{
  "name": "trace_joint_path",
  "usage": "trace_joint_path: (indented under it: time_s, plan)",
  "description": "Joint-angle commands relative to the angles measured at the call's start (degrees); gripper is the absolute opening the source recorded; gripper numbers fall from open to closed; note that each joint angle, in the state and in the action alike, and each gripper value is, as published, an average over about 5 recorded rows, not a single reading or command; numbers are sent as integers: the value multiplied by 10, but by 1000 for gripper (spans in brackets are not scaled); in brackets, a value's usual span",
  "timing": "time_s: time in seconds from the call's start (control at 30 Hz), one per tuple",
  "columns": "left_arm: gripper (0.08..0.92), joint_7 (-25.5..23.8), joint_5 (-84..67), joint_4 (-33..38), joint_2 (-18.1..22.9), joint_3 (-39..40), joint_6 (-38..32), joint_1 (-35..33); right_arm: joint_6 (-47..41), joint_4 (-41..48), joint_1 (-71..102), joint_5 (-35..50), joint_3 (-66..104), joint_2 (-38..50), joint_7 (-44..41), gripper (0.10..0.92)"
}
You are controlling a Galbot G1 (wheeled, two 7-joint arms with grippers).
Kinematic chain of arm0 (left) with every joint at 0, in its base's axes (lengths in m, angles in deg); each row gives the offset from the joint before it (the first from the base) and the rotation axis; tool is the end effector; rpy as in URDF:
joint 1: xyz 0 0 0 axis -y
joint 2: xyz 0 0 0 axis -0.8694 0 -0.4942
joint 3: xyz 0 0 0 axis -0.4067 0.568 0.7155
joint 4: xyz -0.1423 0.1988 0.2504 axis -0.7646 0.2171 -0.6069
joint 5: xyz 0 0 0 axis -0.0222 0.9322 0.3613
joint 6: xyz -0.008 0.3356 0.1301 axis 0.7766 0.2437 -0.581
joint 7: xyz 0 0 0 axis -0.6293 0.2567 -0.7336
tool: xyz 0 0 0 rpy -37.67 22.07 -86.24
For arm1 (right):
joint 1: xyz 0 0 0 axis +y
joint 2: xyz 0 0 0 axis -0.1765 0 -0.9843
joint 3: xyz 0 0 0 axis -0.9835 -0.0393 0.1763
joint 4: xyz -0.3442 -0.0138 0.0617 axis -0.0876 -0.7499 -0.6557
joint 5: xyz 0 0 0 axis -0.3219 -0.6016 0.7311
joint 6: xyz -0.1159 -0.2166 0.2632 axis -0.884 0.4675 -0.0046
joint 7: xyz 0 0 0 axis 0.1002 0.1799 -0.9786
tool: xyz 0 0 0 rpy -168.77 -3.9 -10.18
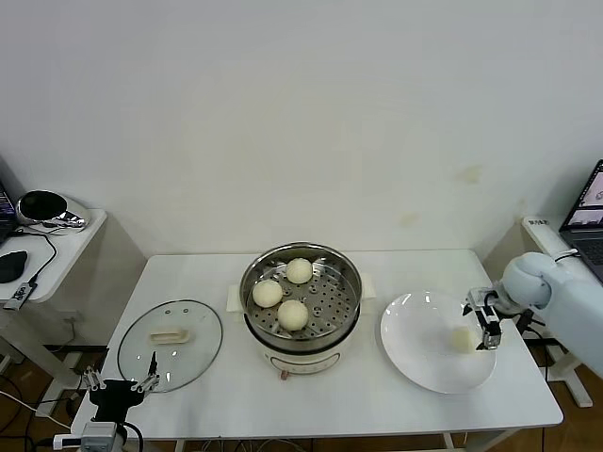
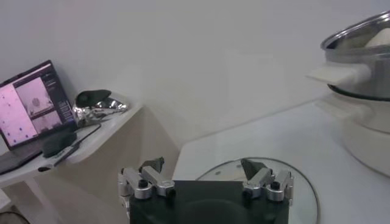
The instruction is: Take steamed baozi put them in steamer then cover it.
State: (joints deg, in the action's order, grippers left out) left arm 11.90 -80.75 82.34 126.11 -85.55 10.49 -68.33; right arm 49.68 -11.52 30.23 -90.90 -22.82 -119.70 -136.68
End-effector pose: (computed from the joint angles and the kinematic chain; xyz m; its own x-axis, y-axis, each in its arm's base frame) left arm 0.1504 0.1126 -0.3046 -0.9521 -0.2070 0.2250 -0.1074 0.9155 0.3878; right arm 0.4805 -0.2190 -0.2115 -0.1873 0.0200 0.9821 -0.9799 -0.0738 -0.1854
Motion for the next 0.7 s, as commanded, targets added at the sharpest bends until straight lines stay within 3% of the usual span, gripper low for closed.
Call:
trace_joint_path:
  time_s: [0.03, 0.5, 0.7]
  plan:
    - [823, 0, 0, 0, 0, 0, 0, 0, 5, 42, 46, -25, 37, -31, 4, 823]
    - [823, 0, 0, 0, 3, 1, 1, -1, 12, 59, 48, -46, 46, -50, 7, 820]
    - [823, 0, 1, -1, 4, 3, 1, 0, 11, 60, 47, -50, 46, -49, 7, 746]
